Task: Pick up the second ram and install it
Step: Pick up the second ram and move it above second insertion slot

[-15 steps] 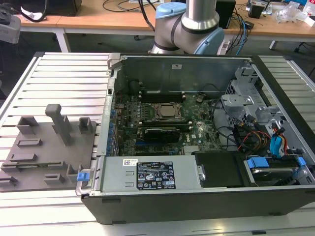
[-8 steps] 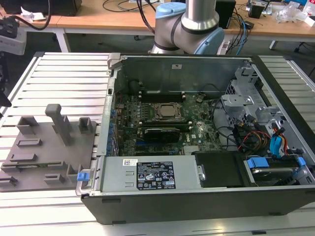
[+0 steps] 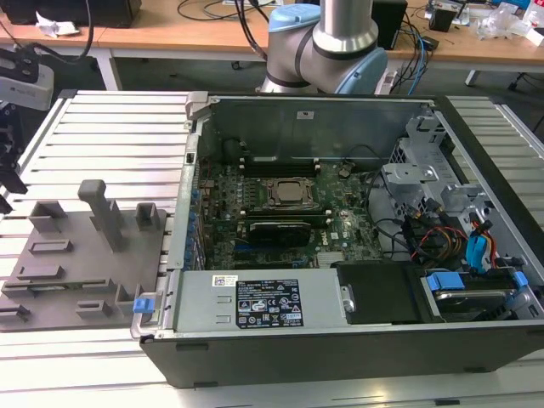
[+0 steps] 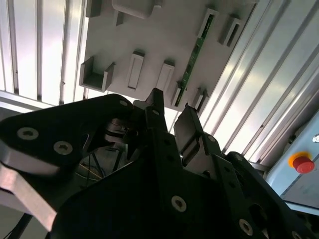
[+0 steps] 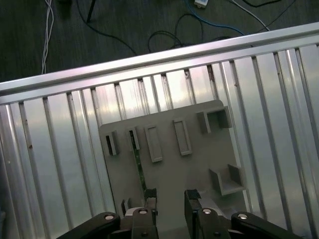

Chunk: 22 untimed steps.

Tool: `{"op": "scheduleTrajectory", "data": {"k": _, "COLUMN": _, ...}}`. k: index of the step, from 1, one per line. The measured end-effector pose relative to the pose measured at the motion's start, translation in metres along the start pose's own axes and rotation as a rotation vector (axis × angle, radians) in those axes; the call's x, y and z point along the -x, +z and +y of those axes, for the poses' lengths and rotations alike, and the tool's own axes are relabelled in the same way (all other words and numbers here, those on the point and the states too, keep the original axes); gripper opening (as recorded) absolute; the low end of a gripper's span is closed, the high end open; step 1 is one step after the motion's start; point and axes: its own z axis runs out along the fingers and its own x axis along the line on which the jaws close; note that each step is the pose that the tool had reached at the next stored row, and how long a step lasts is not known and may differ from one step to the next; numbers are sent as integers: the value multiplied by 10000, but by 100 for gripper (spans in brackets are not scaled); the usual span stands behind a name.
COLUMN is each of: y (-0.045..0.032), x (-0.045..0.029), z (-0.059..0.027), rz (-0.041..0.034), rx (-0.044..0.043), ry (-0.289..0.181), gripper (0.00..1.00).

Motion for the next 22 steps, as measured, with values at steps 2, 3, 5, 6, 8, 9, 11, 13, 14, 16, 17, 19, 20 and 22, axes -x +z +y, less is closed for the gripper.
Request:
{"op": "scheduleTrajectory", "data": {"k": 2, "y": 50, "x": -3, "z": 1, "rz": -3, "rx": -13, "ry": -2, "gripper": 36}}
{"op": "scheduleTrajectory", "data": {"k": 3, "y": 75, "x": -4, "z": 1, "rz": -3, "rx": -14, "ry": -2, "gripper": 36}}
{"op": "scheduleTrajectory", "data": {"k": 5, "y": 110, "x": -5, "z": 0, "rz": -4, "rx": -15, "ry": -1, "gripper": 36}}
{"op": "scheduleTrajectory", "data": {"k": 6, "y": 130, "x": -6, "z": 0, "rz": -4, "rx": -14, "ry": 1, "gripper": 36}}
{"op": "scheduleTrajectory", "data": {"k": 8, "y": 204, "x": -9, "z": -4, "rz": -4, "rx": -15, "ry": 3, "gripper": 36}}
{"op": "scheduleTrajectory", "data": {"k": 9, "y": 231, "x": -11, "z": -4, "rz": -4, "rx": -17, "ry": 5, "gripper": 36}}
{"op": "scheduleTrajectory", "data": {"k": 11, "y": 302, "x": -13, "z": -7, "rz": -5, "rx": -21, "ry": 10, "gripper": 36}}
{"op": "scheduleTrajectory", "data": {"k": 13, "y": 355, "x": -18, "z": -10, "rz": -6, "rx": -22, "ry": 12, "gripper": 36}}
{"op": "scheduleTrajectory", "data": {"k": 14, "y": 388, "x": -20, "z": -10, "rz": -7, "rx": -23, "ry": 15, "gripper": 36}}
{"op": "scheduleTrajectory", "data": {"k": 16, "y": 455, "x": -24, "z": -13, "rz": -5, "rx": -21, "ry": 24, "gripper": 36}}
{"op": "scheduleTrajectory", "data": {"k": 17, "y": 483, "x": -24, "z": -14, "rz": -6, "rx": -22, "ry": 27, "gripper": 36}}
{"op": "scheduleTrajectory", "data": {"k": 19, "y": 546, "x": -26, "z": -16, "rz": -6, "rx": -21, "ry": 29, "gripper": 36}}
{"op": "scheduleTrajectory", "data": {"k": 20, "y": 573, "x": -26, "z": -17, "rz": -5, "rx": -18, "ry": 30, "gripper": 36}}
{"op": "scheduleTrajectory", "data": {"k": 22, "y": 603, "x": -27, "z": -19, "rz": 1, "rx": -4, "ry": 31, "gripper": 36}}
